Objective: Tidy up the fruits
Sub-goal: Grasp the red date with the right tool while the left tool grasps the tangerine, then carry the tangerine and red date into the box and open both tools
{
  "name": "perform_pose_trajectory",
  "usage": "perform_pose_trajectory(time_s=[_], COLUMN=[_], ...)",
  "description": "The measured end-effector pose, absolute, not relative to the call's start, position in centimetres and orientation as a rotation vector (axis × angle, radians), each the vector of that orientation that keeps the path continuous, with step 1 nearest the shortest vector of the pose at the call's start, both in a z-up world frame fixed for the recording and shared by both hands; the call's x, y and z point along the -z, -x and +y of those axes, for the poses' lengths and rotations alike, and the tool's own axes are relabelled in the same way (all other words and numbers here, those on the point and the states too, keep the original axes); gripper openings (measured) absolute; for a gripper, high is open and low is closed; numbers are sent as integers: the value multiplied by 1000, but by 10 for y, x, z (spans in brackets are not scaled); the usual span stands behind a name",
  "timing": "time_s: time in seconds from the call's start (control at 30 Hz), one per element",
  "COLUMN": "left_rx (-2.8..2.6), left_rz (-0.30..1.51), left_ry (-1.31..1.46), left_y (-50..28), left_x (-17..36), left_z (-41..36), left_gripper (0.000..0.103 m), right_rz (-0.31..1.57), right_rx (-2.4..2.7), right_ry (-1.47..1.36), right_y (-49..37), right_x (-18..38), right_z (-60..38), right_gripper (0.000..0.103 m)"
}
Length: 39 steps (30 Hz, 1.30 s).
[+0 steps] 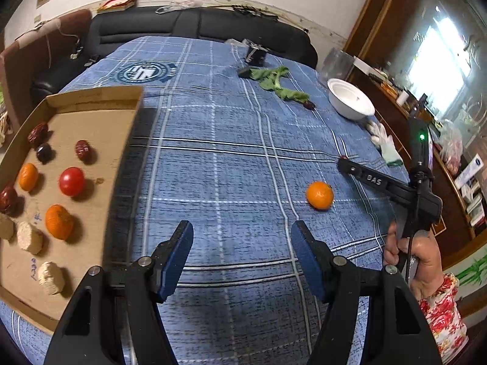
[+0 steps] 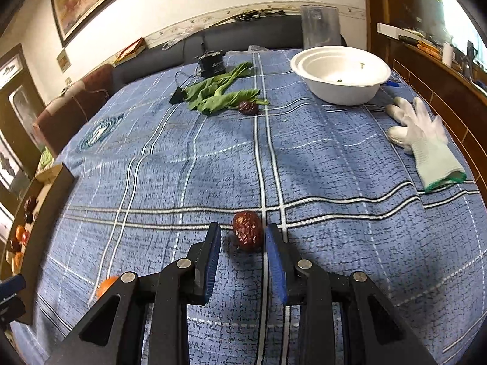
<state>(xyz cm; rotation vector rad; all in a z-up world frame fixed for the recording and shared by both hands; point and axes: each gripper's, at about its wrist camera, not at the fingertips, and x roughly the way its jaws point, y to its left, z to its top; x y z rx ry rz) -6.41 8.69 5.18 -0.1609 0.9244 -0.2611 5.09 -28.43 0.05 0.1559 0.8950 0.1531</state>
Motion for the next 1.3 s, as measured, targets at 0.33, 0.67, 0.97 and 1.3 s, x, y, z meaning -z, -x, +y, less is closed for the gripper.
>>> perform_pose_trajectory(time_s=[0.33,0.67,0.97,1.3], left_rx=[295,357,396,362], left_rz=[973,949,954,954], left_ry=[124,5,-50,45], left_y=[43,11,3,8], left_x=[-36,-26,-8,-14], left_z=[50,-8,-34,-9], left_gripper=[66,66,53,32], right_rz=[893,906,894,867], right_rx=[-158,-189,-172,-166], right_ry=[-275,-412,-359,-335], right_y=[-44,-50,-50,-46], right_x=[-4,5,4,-1], right_z=[-313,-329,-323,-320], right_gripper=[21,22,22,21])
